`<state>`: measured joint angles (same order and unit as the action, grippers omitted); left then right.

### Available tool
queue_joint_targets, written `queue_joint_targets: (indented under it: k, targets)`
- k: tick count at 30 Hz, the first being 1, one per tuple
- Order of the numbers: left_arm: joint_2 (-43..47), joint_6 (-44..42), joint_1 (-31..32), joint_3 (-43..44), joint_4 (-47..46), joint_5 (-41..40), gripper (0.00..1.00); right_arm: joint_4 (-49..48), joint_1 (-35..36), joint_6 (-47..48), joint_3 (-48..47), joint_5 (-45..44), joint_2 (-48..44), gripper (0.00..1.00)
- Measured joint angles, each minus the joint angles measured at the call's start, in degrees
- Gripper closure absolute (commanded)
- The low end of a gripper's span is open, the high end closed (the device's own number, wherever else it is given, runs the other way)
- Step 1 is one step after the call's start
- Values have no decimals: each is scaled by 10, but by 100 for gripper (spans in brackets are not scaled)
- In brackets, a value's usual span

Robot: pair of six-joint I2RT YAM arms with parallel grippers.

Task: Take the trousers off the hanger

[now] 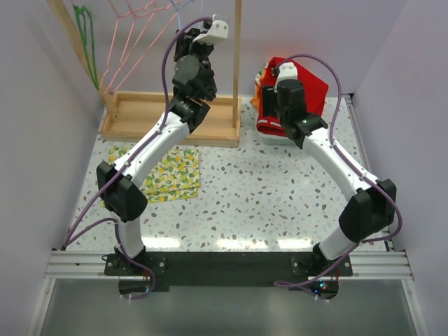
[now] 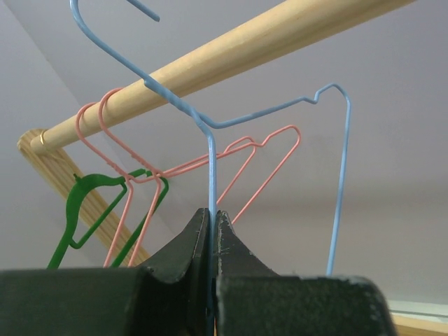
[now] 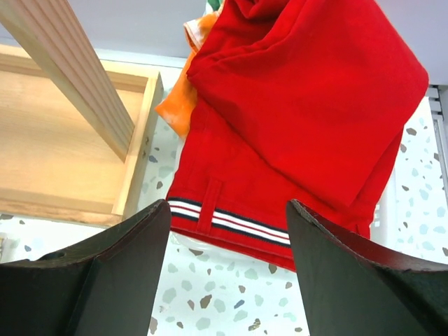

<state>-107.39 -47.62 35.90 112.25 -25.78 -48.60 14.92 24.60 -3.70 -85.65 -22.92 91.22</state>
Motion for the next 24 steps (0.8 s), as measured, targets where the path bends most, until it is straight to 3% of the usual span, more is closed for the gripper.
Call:
queue_joint_targets:
  k: [24]
  targets:
    - [-61,47,-18,30,41,45,100,9,0,-8,3,14,3,30]
